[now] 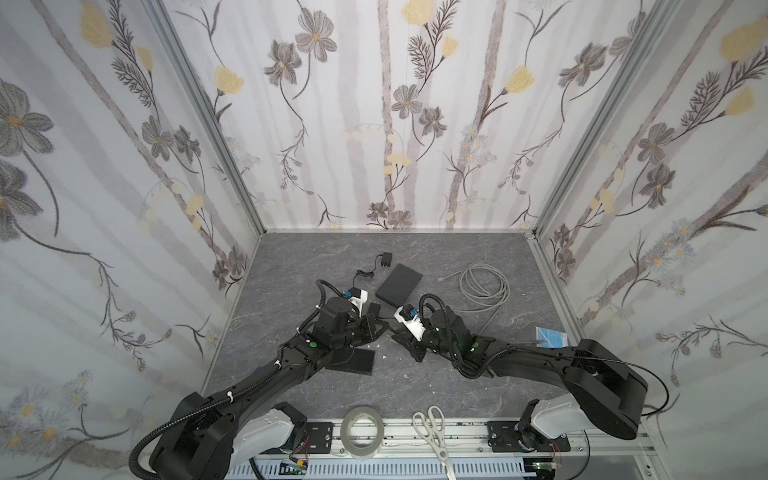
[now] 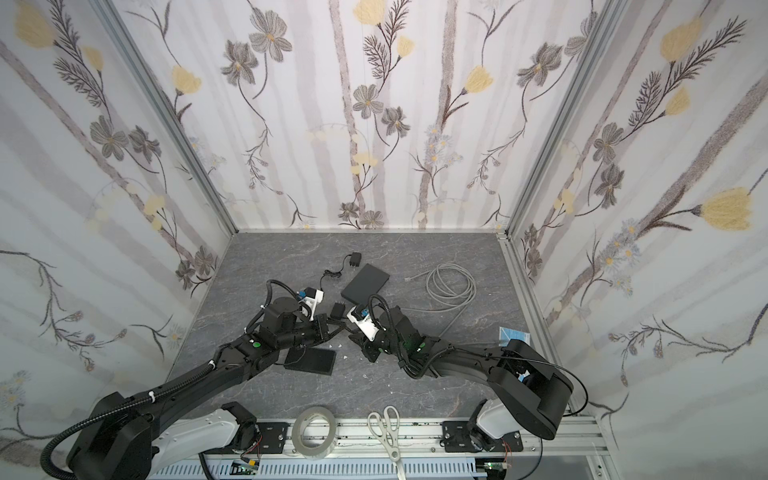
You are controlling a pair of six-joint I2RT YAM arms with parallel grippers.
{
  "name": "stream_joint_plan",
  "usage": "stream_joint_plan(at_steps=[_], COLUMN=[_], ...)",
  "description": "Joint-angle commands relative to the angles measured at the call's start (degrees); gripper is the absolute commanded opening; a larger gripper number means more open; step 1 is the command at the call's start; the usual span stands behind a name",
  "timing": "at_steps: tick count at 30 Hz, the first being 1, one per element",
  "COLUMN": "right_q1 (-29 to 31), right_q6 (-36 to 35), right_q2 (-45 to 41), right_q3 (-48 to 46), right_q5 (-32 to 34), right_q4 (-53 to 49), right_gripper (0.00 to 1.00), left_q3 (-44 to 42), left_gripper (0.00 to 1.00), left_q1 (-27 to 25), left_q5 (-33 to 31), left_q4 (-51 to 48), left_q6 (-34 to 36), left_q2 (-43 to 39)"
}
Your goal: Insert the plug into the switch port
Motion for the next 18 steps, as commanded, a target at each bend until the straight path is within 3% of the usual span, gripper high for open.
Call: stream_joint_plan(at_steps=[1, 18], right_q1=[-0.03, -0.13], right_q6=[-0.21, -0.62], right_q2=[-2.12, -0.89], right_q3=[-0.59, -0.17], right_q5=[-0.48, -1.1], right_q4=[3.87, 3.17], right_gripper=[0.25, 0.24], left_q3=[0.28, 0.22], left_gripper=[0.0, 0.0], left_q1=[0.12, 0.1], left_q5=[0.04, 0.14], left_q4=[0.0, -0.06], left_q6=[0.45, 0.45], left_q2=[-0.25, -0.5])
